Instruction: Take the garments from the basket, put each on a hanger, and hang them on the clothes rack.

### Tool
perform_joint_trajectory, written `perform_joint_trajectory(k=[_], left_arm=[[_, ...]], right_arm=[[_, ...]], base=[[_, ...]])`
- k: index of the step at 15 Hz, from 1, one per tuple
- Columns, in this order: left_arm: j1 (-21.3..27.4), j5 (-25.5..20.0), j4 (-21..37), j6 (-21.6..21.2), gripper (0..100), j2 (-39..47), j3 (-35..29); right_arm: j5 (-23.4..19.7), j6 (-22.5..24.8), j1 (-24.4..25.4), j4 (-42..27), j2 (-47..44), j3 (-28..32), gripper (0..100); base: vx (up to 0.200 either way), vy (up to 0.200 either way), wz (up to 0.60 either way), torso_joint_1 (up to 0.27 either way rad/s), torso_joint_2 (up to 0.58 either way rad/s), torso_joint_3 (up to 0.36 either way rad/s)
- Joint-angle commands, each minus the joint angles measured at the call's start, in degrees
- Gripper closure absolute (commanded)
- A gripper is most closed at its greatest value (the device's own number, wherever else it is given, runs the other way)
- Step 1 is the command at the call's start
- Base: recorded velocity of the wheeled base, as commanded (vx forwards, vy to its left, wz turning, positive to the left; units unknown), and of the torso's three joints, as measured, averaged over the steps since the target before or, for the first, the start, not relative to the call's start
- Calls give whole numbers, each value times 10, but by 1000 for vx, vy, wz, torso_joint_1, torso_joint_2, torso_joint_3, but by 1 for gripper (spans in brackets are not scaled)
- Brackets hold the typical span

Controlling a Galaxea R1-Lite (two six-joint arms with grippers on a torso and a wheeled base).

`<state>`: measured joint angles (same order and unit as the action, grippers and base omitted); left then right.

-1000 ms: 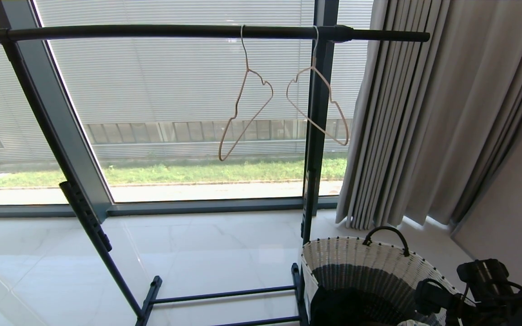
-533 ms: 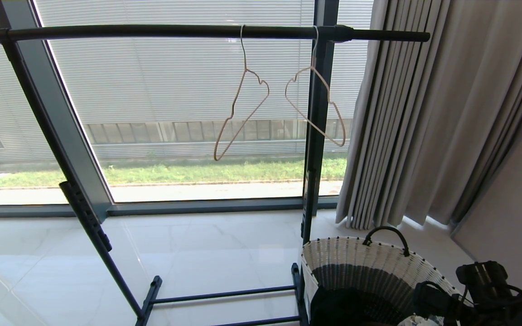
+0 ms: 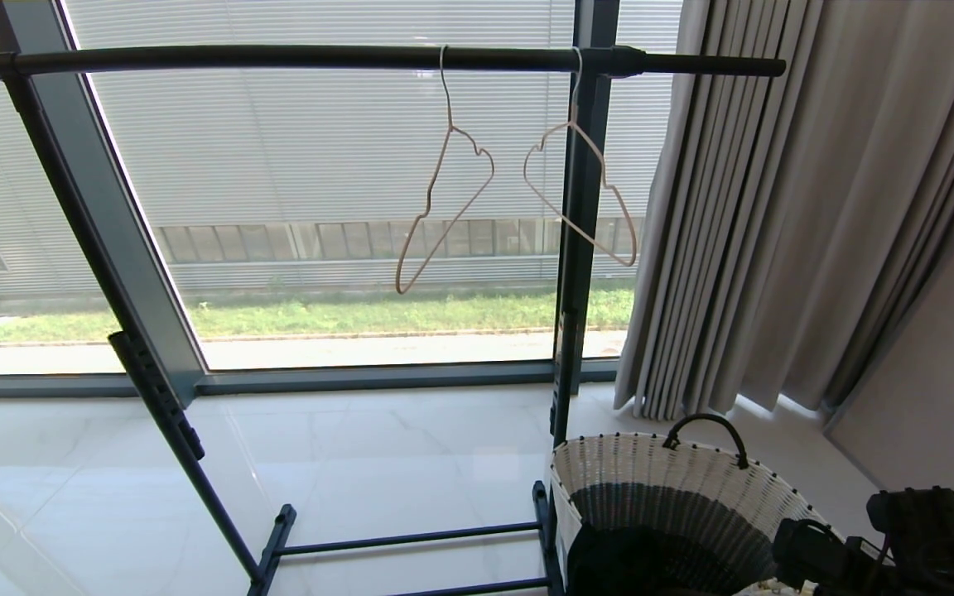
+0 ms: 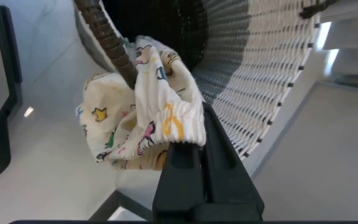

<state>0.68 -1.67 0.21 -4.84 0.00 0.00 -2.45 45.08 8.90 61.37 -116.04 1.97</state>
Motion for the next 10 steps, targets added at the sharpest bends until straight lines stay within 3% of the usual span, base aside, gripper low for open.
perform_joint_trajectory(k=[1,5,7,8,10], left_arm=[[-1,0,1,0,0,0,0],[-1,0,0,4,0,0,0],[0,0,0,5,0,0,0],[0,0,0,5,0,0,0],[-1,0,0,5,0,0,0]], right_arm=[[-3,-4,0,1,110,-17,100],[-3,-65,-1,-5,224,-1,100],[-3,-74,-2,-35,282,12,100],[-3,-73,-2,-73,318,26,100],[-4,-77,-3,-237,407,102,100]], base=[[0,0,0,0,0,0],[0,0,0,0,0,0],[0,0,0,0,0,0],[0,0,0,0,0,0],[0,0,0,0,0,0]])
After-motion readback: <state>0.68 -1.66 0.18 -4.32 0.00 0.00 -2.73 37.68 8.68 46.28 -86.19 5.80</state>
